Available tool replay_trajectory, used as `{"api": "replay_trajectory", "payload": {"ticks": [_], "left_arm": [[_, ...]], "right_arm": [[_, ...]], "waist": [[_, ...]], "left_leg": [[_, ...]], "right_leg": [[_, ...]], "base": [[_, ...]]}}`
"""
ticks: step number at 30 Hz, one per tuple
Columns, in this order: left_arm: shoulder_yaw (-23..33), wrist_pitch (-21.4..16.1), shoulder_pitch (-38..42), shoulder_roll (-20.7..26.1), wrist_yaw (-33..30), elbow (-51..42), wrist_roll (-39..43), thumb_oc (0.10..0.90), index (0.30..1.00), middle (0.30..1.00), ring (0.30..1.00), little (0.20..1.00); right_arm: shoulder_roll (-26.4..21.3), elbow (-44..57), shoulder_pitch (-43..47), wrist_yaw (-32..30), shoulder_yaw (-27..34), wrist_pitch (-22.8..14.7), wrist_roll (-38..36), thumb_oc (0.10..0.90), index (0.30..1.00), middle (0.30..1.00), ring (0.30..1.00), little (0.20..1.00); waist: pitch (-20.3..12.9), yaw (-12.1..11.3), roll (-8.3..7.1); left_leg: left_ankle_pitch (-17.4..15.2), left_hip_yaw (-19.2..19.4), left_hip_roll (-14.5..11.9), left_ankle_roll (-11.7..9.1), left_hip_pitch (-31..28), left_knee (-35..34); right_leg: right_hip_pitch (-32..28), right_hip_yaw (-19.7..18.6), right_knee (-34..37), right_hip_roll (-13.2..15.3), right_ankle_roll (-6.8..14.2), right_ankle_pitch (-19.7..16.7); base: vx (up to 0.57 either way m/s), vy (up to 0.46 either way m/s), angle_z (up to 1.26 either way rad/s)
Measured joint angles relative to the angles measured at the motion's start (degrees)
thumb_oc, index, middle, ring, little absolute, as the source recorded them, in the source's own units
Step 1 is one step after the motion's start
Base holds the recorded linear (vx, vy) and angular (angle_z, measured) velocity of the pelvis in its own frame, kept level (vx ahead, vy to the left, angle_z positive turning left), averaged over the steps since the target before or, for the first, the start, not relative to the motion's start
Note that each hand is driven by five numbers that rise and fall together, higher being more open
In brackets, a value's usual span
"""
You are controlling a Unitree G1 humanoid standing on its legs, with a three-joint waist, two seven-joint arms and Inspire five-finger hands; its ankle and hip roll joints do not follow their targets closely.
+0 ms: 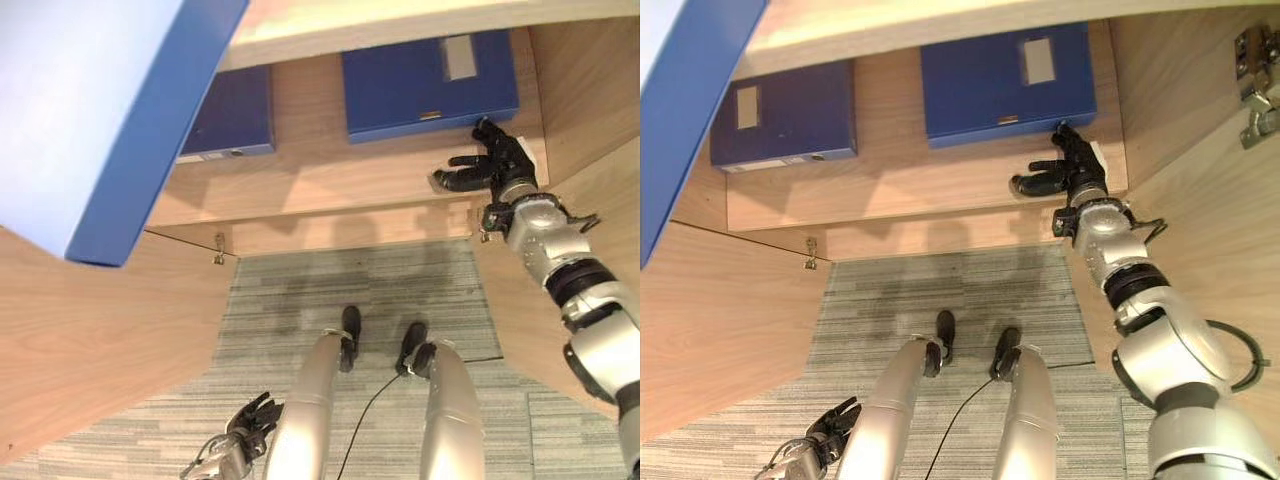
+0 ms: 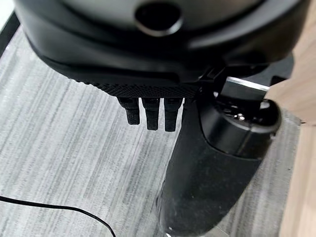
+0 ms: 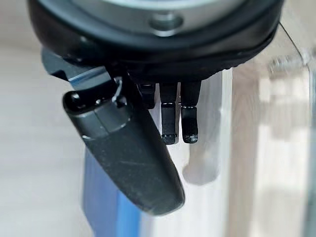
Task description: Put the empty folder in the office cabinet
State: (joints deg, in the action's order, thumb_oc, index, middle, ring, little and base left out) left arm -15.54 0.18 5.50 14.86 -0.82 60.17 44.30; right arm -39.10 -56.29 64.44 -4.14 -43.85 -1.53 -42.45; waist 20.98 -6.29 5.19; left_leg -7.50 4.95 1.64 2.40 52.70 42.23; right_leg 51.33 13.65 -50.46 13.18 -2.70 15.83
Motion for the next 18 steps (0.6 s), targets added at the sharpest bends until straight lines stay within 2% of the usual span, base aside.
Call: {"api": "replay_trajectory", "payload": {"ticks": [2, 3, 4, 6, 8, 11, 15, 18], "left_arm": [[0.08, -0.13, 0.39, 0.01, 0.32, -0.06, -0.12, 0.8, 0.9, 0.9, 0.9, 0.9], [0.17, -0.1, 1.32, 0.02, 0.34, 0.19, -0.21, 0.8, 0.9, 0.9, 0.9, 0.9], [0.17, -0.38, 1.4, 0.04, 0.41, 0.11, -0.23, 0.8, 0.9, 0.9, 0.9, 0.9], [0.22, -0.68, 1.89, 0.07, 0.85, 0.08, -0.26, 0.8, 0.9, 0.9, 0.9, 0.9], [2.86, -0.99, 2.85, 0.04, 1.56, 2.29, -2.56, 0.8, 0.9, 0.9, 0.9, 0.9], [6.05, -1.56, 2.38, 0.11, 1.93, 3.97, -4.56, 0.8, 0.9, 0.9, 0.9, 0.9], [7.34, -1.58, 1.64, 0.74, 2.78, 6.26, -6.77, 0.8, 0.9, 0.9, 0.9, 0.9], [7.82, -1.84, 1.49, 1.01, 2.89, 6.82, -6.99, 0.8, 0.9, 0.9, 0.9, 0.9]], "right_arm": [[-0.93, -0.05, 0.83, 1.56, -2.66, 1.61, 6.42, 0.8, 0.9, 0.9, 0.9, 0.9], [-1.08, -0.08, 1.31, 4.0, -4.59, 3.16, 13.73, 0.8, 0.9, 0.9, 0.9, 0.9], [-0.64, -0.11, 1.36, 5.14, -5.28, 4.08, 16.13, 0.8, 0.9, 0.9, 0.9, 0.9], [0.53, -0.42, 1.26, 6.17, -5.35, 5.34, 20.04, 0.8, 0.9, 0.9, 0.9, 0.9], [3.1, -2.41, -1.14, 7.45, -2.49, 6.31, 23.91, 0.8, 0.9, 0.9, 0.9, 0.9], [4.68, -3.04, -3.07, 9.65, -1.7, 7.06, 24.52, 0.8, 0.9, 0.9, 0.9, 0.9], [8.01, -4.84, -5.56, 11.48, -0.83, 7.33, 26.73, 0.8, 0.9, 0.9, 0.9, 0.9], [9.34, -5.05, -5.78, 12.19, -0.73, 7.52, 26.89, 0.8, 0.9, 0.9, 0.9, 0.9]], "waist": [[-0.86, -0.24, 0.08], [-1.03, -0.64, 0.08], [-1.35, -0.9, -0.04], [-1.44, -1.26, -0.08], [-1.66, -1.66, -0.34], [-2.03, -1.53, -0.62], [-2.31, -1.23, -0.97], [-2.61, -0.93, -1.41]], "left_leg": [[0.78, -0.23, 0.03, -0.08, -0.75, -1.54], [1.84, -0.47, 0.04, -0.18, -2.91, -4.13], [2.29, -0.57, 0.01, -0.22, -4.02, -5.33], [2.96, -0.59, 0.02, -0.45, -6.08, -7.05], [5.51, -0.57, -0.03, -0.09, -12.18, -13.68], [7.01, -0.52, 0.02, -0.15, -17.19, -18.7], [9.34, -0.37, -0.04, -0.23, -24.22, -25.92], [10.18, -0.18, -0.07, -0.15, -26.17, -28.6]], "right_leg": [[-0.69, 0.36, 1.19, -0.13, 0.01, -0.39], [-2.71, 0.8, 3.4, -0.52, 0.02, -1.12], [-3.72, 0.92, 4.45, -0.79, -0.03, -1.48], [-5.64, 1.04, 5.87, -1.02, 0.09, -1.68], [-11.11, 1.38, 11.92, -2.21, 0.8, -4.02], [-15.69, 1.51, 16.66, -3.09, 1.19, -5.62], [-22.27, 1.63, 23.88, -4.57, 1.63, -8.24], [-24.03, 1.55, 26.71, -5.11, 1.95, -9.47]], "base": [[0.0, -0.004, 0.1], [0.0, -0.002, 0.05], [0.0, -0.01, 0.03], [0.02, -0.006, -0.01], [0.05, -0.015, -0.08], [0.05, -0.019, -0.05], [0.02, -0.021, -0.09], [0.0, -0.01, -0.1]]}}
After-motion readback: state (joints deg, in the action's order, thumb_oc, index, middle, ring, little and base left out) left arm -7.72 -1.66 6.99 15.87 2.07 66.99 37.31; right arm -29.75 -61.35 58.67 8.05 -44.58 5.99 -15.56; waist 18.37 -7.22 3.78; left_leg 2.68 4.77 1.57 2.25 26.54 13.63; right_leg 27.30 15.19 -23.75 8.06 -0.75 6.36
